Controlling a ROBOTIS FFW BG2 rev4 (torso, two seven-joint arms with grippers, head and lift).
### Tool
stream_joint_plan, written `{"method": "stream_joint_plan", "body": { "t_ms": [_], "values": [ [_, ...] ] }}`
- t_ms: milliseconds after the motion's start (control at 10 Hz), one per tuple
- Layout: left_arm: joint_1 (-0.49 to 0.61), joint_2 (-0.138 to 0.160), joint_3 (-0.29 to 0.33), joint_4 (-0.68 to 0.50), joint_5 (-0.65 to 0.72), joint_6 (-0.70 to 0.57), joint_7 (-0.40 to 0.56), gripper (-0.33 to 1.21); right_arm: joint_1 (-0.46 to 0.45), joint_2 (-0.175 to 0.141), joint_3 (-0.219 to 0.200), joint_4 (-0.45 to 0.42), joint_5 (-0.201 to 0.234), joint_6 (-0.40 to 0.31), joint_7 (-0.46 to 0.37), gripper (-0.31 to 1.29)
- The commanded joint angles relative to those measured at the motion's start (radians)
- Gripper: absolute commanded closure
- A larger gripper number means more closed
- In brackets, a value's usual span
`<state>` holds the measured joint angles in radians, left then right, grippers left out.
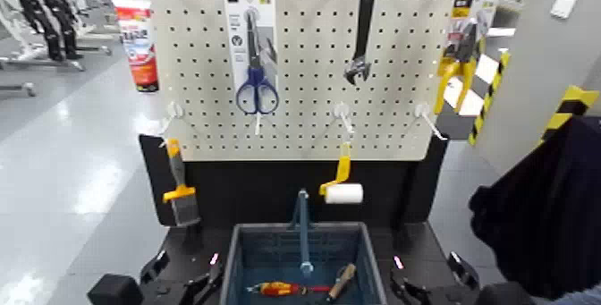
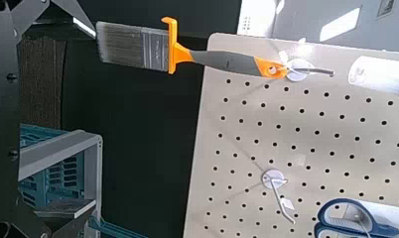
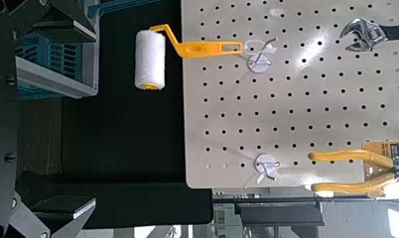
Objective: Put the tool with the wooden handle into the crate.
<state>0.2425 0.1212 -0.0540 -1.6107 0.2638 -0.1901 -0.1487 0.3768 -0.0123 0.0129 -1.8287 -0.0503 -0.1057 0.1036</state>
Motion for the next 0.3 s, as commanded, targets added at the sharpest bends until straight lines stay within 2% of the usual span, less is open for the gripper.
{"method": "stream_joint_plan", "body": {
  "t_ms": [100, 300],
  "values": [
    [0.003, 0.000, 0.003, 0.000, 0.000, 0.000, 0.000, 0.11, 0.031, 0.005, -0.001, 0.005, 0.014, -0.028, -0.027, 0.14],
    [0.005, 0.000, 0.003, -0.002, 0.000, -0.002, 0.000, 0.11, 0.034, 0.008, -0.005, 0.014, 0.018, -0.042, -0.028, 0.14]
  ]
}}
